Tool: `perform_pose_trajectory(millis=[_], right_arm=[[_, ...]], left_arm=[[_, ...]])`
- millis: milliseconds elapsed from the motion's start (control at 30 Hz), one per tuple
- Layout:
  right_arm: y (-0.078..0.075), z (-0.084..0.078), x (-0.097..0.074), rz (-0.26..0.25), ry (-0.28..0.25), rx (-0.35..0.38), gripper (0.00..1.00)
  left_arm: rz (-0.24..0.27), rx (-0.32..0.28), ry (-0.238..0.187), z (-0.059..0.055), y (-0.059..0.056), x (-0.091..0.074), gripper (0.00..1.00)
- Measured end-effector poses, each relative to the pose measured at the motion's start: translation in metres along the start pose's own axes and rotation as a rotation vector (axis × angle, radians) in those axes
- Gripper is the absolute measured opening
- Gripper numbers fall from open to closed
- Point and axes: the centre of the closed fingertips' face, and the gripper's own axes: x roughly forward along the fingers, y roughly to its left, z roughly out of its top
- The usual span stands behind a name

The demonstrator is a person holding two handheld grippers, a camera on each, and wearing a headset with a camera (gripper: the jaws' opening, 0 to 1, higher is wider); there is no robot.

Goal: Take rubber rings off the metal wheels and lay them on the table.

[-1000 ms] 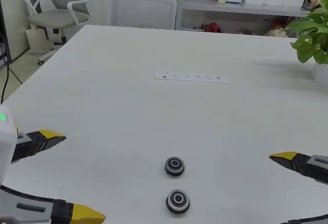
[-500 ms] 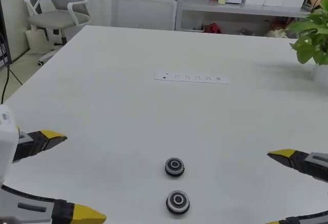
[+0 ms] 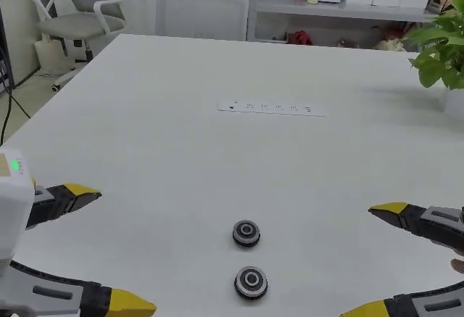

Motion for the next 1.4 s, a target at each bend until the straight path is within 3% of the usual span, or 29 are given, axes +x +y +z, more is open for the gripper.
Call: perform_pose_trajectory(millis=[500,1033,1400], right_arm=[[0.001,0.011,0.011,0.014,-0.040,-0.003,0.93],[-0.008,0.012,0.017,0.004,-0.074,0.030,0.89],[-0.008,0.005,0.023,0.034,-0.079,0.070,0.86]], left_arm=[[-0.025,0.016,-0.011,0.001,-0.004,0.009,1.00],[-0.060,0.035,-0.019,0.005,-0.003,0.024,1.00],[-0.077,0.043,-0.019,0.007,-0.003,0.032,1.00]])
